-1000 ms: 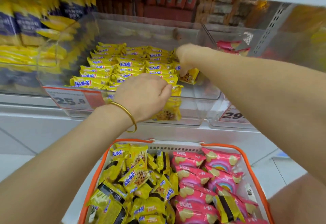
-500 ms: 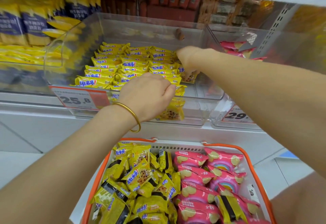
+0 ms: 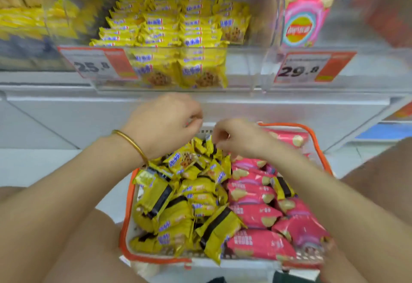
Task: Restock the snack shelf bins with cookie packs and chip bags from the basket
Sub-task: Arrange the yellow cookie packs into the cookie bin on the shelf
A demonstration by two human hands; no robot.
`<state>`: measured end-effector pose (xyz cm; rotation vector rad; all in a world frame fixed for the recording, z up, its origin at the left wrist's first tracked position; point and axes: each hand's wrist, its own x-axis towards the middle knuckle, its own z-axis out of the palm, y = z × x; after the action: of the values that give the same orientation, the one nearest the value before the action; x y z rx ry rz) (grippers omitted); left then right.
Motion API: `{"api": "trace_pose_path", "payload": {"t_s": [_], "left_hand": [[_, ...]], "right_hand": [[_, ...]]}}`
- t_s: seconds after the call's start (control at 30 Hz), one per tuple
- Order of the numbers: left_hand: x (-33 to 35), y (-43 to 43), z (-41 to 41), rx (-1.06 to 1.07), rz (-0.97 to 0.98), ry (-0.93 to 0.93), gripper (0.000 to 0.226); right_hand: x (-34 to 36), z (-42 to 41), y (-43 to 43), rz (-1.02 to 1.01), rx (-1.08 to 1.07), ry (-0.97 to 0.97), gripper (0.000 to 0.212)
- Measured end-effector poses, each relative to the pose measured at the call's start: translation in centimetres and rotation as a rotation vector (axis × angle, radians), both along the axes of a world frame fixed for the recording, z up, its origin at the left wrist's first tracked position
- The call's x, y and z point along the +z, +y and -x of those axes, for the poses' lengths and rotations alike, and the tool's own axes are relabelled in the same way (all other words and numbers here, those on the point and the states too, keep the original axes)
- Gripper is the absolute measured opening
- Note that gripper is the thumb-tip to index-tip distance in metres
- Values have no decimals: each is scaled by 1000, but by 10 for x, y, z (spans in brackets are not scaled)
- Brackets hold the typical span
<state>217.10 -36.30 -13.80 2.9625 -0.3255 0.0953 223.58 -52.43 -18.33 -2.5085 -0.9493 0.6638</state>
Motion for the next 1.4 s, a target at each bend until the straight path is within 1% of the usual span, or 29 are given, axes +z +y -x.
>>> {"api": "trace_pose_path", "payload": {"t_s": [0.03, 0.1, 0.17, 0.23, 0.3, 0.4, 0.47, 0.53, 0.57, 0.63, 0.7, 0.8, 0.9, 0.93, 1.0, 1.07, 1.1, 1.13, 1.17, 1.2, 1.23, 1.27, 1.3, 1.33, 1.37, 1.4], "left_hand": [[-8, 1, 2, 13, -41, 74, 38], [-17, 2, 2, 60, -96, 192, 29], [-23, 2, 0, 80, -111, 227, 28], [-26, 2, -3, 91, -119, 242, 29], [-27, 0, -6, 92, -132, 249, 29], [-28, -4, -9, 69, -136, 270, 29], [-30, -7, -12, 51, -130, 307, 29], [-32, -9, -14, 34, -128, 372, 28], [-33, -9, -16, 25, -118, 405, 29], [-35, -11, -18, 15, -78, 458, 31], [-36, -13, -20, 16, -18, 497, 36], [-31, -18, -22, 61, 115, 503, 42], [-21, -18, -27, 82, 268, 414, 30], [-17, -17, -28, 73, 312, 386, 27], [-3, -17, -31, 40, 421, 316, 26], [17, -17, -34, 21, 614, 221, 30], [28, -16, -36, 26, 730, 137, 33], [38, -14, -40, 41, 833, 8, 36], [47, -10, -45, 58, 894, -154, 37], [54, -5, -51, 78, 896, -316, 36], [61, 0, -56, 102, 842, -440, 32], [65, 6, -62, 127, 750, -511, 28], [66, 11, -68, 146, 627, -525, 26], [64, 16, -74, 152, 485, -499, 27], [60, 21, -80, 144, 350, -449, 32], [55, 23, -85, 129, 249, -375, 40]], "right_hand": [[-28, 3, 4, 76, 35, 31, 20], [-71, 11, 13, 152, 102, 115, 33], [-101, 23, 20, 229, 173, 164, 49], [-116, 33, 25, 280, 211, 124, 55], [-122, 34, 25, 250, 224, 87, 49], [-122, 25, 21, 210, 286, 86, 33], [-117, 17, 13, 185, 304, 109, 26], [-108, 6, 1, 134, 274, 183, 21], [-102, -1, -7, 73, 210, 278, 16], [-85, -12, -22, -83, 60, 538, 4], [-71, -20, -33, -206, -24, 691, 10], [-51, -24, -42, -327, -60, 778, 15], [-31, -21, -43, -411, -95, 793, 14], [-21, -20, -44, -442, -106, 770, 13], [4, -19, -44, -492, -104, 652, 21], [38, -20, -42, -521, -103, 539, 28], [57, -22, -41, -547, -114, 486, 29], [77, -23, -40, -583, -142, 426, 26], [96, -28, -38, -625, -178, 348, 19], [114, -35, -34, -655, -227, 250, 15], [130, -43, -29, -662, -275, 124, 17], [145, -54, -20, -627, -312, -27, 23], [153, -66, -9, -533, -338, -189, 29], [159, -77, 4, -389, -369, -356, 31], [161, -87, 18, -225, -389, -475, 34], [159, -96, 32, -94, -390, -557, 31]]}}
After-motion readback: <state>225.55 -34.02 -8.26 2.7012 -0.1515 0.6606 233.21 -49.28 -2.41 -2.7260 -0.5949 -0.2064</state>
